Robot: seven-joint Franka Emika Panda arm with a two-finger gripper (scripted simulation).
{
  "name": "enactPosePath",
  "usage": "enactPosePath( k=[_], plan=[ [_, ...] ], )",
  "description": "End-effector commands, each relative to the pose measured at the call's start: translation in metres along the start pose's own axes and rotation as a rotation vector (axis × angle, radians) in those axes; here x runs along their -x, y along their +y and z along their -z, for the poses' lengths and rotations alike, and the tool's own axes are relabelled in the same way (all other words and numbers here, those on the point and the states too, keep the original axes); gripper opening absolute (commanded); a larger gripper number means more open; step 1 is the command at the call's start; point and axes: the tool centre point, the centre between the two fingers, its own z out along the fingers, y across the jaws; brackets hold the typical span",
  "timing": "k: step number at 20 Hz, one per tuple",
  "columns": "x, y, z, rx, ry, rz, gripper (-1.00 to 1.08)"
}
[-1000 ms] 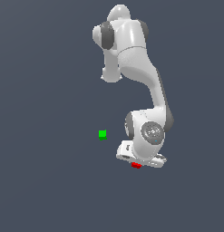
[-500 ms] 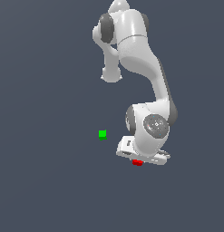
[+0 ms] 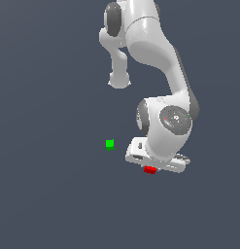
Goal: Stack the red cube on top of the green cube.
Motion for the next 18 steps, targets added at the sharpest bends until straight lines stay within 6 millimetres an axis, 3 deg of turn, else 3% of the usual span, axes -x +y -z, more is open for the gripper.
enactPosePath(
  k=[1, 10, 18],
  plan=[
    [0.0, 0.0, 0.005, 0.001, -0.001, 0.0, -1.0],
    [0.001, 0.002, 0.004, 0.0, 0.0, 0.0, -1.0],
    [0.01, 0.018, -0.001, 0.0, 0.0, 0.0, -1.0]
  ],
)
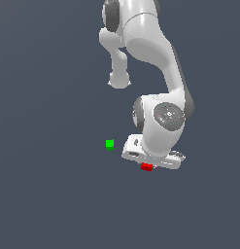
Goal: Stack the red cube on top of the green cube.
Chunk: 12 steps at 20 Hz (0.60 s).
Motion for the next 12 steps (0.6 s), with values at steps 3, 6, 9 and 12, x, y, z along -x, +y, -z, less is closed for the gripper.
enactPosePath(
  k=[3, 6, 9, 12],
  plan=[
    [0.008, 0.015, -0.004, 0.0, 0.001, 0.0, -1.0],
    [0.016, 0.029, -0.008, 0.0, 0.001, 0.0, -1.0],
    [0.025, 0.045, -0.013, 0.0, 0.001, 0.0, -1.0],
    [0.036, 0.064, -0.019, 0.0, 0.001, -0.001, -1.0]
  ],
)
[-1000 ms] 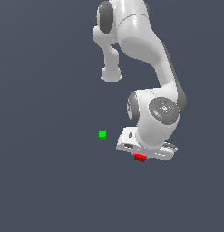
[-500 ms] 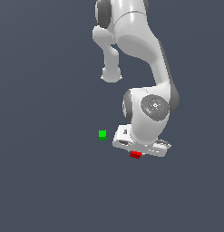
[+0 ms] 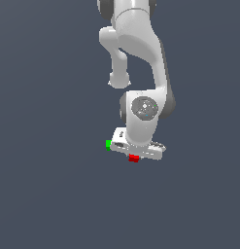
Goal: Stack the red cube on top of the green cube.
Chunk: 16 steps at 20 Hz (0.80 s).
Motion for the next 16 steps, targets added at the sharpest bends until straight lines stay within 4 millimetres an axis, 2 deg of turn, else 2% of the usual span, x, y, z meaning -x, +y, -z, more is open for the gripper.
enactPosePath(
  k=[1, 10, 16],
  plan=[
    [0.009, 0.016, -0.004, 0.0, 0.001, -0.001, -1.0],
    [0.043, 0.079, -0.023, 0.0, 0.001, -0.001, -1.0],
    [0.059, 0.112, -0.033, 0.0, 0.0, -0.001, -1.0]
  ],
)
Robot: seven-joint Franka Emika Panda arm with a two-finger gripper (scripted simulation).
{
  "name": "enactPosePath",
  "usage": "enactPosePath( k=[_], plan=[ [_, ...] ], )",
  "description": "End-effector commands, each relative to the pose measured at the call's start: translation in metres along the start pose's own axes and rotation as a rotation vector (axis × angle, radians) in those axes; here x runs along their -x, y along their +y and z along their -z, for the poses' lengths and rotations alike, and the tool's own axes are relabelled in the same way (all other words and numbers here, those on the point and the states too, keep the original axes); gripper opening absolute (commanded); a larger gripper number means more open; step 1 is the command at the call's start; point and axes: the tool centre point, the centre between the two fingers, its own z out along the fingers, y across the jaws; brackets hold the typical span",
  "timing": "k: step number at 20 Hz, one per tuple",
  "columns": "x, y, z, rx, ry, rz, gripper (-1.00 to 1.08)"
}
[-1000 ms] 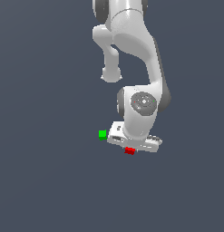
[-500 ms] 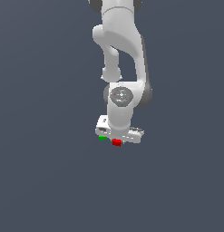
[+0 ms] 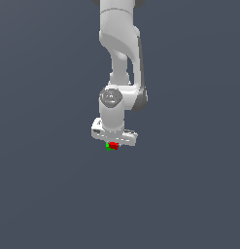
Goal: Stack the red cube on top of the green cube.
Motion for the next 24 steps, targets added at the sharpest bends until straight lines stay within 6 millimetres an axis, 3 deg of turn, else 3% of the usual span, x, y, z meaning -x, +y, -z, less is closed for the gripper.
enactPosePath(
  k=[1, 7, 14, 15, 24],
  plan=[
    [0.006, 0.012, -0.003, 0.0, 0.001, 0.001, -1.0],
    [0.014, 0.028, -0.008, 0.0, 0.001, 0.001, -1.0],
    [0.012, 0.027, -0.008, 0.0, 0.001, 0.001, -1.0],
    [0.012, 0.027, -0.008, 0.0, 0.001, 0.001, 1.0],
    [0.012, 0.027, -0.008, 0.0, 0.001, 0.001, 1.0]
  ],
)
